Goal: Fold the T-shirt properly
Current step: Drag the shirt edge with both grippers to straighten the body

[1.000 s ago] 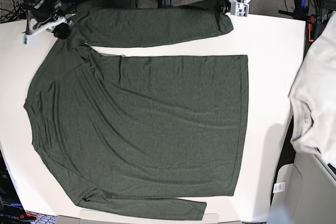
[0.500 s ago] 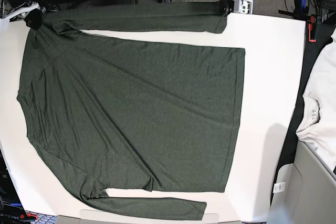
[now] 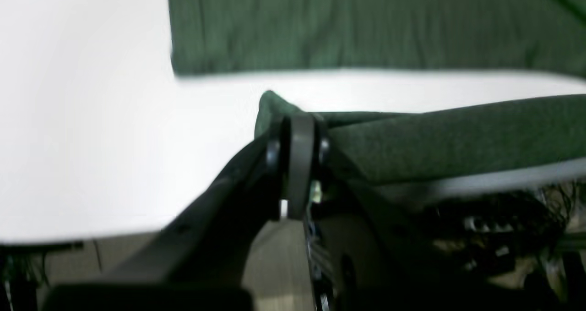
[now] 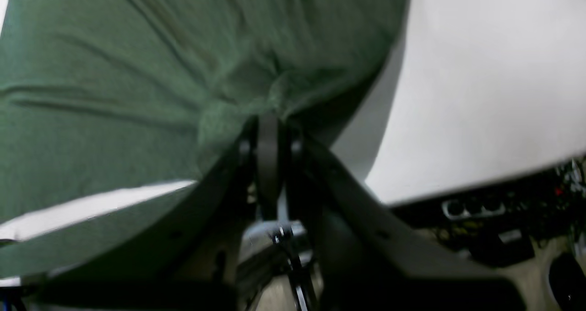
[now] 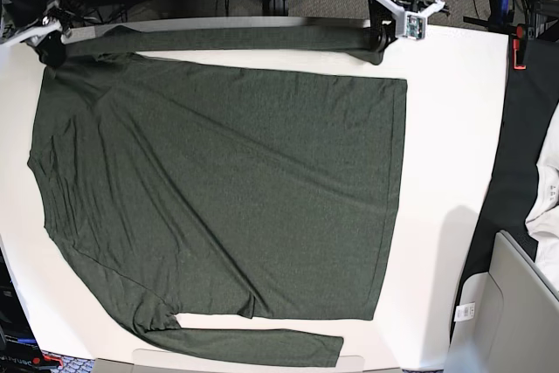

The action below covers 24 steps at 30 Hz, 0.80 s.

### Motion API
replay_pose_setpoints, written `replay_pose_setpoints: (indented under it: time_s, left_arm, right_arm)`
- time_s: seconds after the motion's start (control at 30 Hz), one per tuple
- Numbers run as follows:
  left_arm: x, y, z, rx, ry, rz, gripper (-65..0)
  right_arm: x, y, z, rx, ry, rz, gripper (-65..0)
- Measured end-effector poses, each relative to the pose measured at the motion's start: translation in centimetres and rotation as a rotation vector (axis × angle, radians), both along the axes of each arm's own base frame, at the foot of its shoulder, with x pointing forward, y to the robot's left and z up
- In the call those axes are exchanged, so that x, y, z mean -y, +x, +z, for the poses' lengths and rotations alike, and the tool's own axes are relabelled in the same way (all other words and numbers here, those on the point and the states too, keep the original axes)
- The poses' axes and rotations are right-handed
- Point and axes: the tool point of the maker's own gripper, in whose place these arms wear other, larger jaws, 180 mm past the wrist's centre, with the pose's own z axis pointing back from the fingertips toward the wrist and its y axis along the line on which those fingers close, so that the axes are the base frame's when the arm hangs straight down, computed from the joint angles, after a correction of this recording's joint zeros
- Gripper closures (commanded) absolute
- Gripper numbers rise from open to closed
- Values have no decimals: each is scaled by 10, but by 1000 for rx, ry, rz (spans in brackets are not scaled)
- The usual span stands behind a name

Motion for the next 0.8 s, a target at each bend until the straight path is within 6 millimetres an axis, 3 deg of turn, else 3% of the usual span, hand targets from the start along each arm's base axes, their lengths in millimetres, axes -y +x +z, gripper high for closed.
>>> replay_pose_setpoints:
  time_s: [0.33,0.53,0.8]
  left_arm:
    - [1,59,28,151,5,-5,0]
    - [0,96,44,195,17,-5,0]
    - [-3,126,52,210,32,-4,0]
  right_arm:
    - [5,47,13,82,-37,-25,-9]
    - [-11,79,-4,62,9,16,-9]
    - [-28,123,-25,64,59,21,-9]
